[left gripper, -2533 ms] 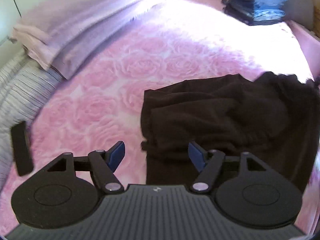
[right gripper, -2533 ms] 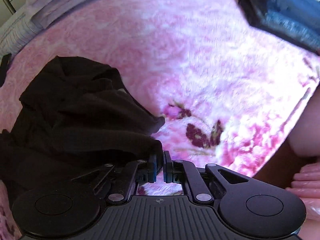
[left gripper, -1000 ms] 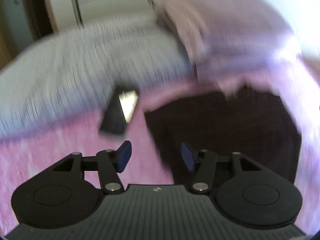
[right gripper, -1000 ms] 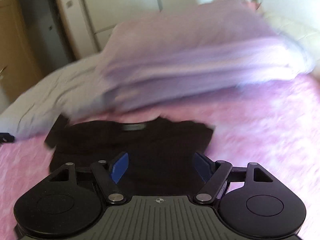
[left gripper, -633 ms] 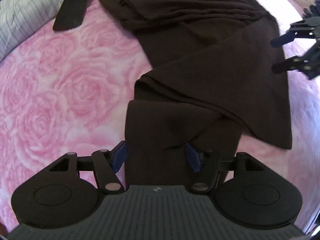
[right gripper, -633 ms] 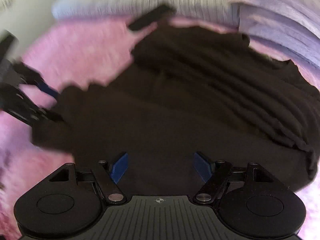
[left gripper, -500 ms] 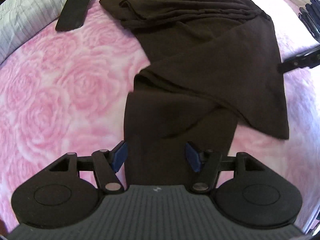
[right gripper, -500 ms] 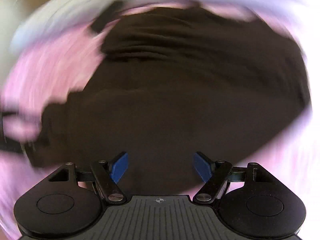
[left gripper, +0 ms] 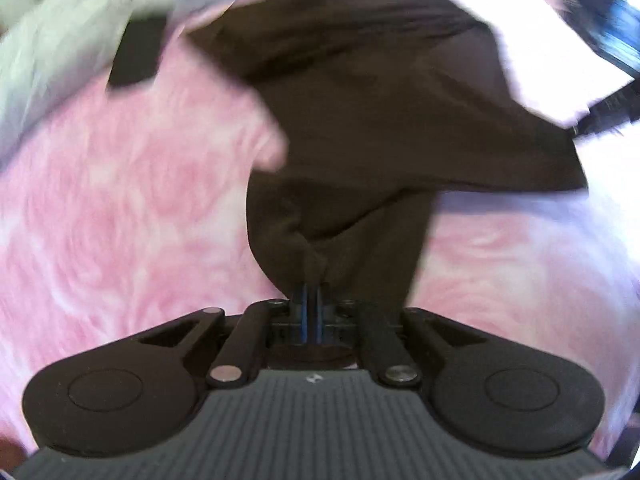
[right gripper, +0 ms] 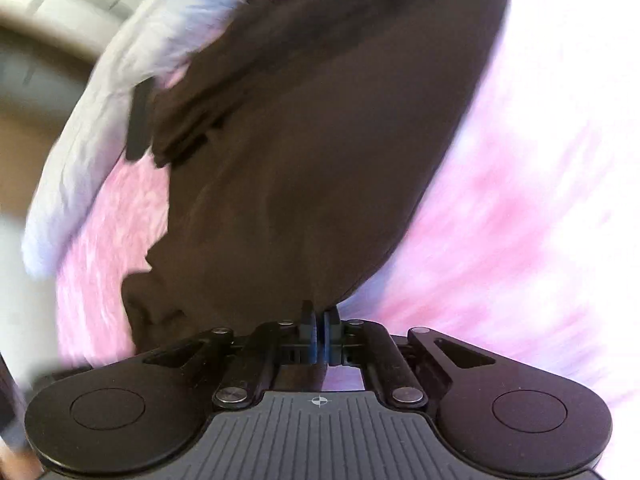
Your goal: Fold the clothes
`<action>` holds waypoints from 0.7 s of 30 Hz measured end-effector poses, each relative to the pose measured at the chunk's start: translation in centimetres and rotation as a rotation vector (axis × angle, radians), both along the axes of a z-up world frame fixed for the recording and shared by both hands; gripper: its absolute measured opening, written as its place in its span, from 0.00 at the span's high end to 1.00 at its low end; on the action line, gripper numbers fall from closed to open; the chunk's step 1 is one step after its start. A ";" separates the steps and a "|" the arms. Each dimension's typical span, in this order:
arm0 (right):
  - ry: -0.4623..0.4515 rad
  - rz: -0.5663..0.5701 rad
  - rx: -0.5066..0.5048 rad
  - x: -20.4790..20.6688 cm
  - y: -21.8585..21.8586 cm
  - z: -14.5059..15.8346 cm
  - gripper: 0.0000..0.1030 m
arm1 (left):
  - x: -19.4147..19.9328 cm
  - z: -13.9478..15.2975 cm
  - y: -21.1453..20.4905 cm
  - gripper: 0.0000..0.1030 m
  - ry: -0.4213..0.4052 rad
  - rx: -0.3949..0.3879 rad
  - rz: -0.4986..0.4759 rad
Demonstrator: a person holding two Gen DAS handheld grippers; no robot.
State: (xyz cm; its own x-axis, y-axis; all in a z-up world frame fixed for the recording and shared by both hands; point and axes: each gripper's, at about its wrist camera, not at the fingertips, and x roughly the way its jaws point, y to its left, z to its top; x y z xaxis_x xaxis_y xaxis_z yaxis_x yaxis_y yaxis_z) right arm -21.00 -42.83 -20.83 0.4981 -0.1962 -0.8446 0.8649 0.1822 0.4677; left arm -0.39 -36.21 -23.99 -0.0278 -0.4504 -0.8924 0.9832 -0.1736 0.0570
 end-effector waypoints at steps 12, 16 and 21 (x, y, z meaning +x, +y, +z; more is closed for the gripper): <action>0.452 0.259 0.023 -19.0 2.2 7.0 0.99 | -18.7 4.7 9.1 1.00 -0.053 0.147 -0.579; 0.451 0.275 0.104 -22.1 2.4 4.7 0.99 | -22.4 1.9 11.1 1.00 -0.019 0.272 -0.546; 0.517 0.375 0.190 -24.6 1.8 1.5 0.99 | -24.8 -0.6 13.0 1.00 0.008 0.410 -0.479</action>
State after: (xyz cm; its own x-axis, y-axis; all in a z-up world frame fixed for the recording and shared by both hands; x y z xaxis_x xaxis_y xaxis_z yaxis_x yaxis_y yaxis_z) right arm -45.64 -41.06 -19.30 0.0248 0.0873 -0.9959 0.8804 0.4700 0.0631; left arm -25.19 -23.16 -24.56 -0.1494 -0.0075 -0.9888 0.7911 -0.6008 -0.1150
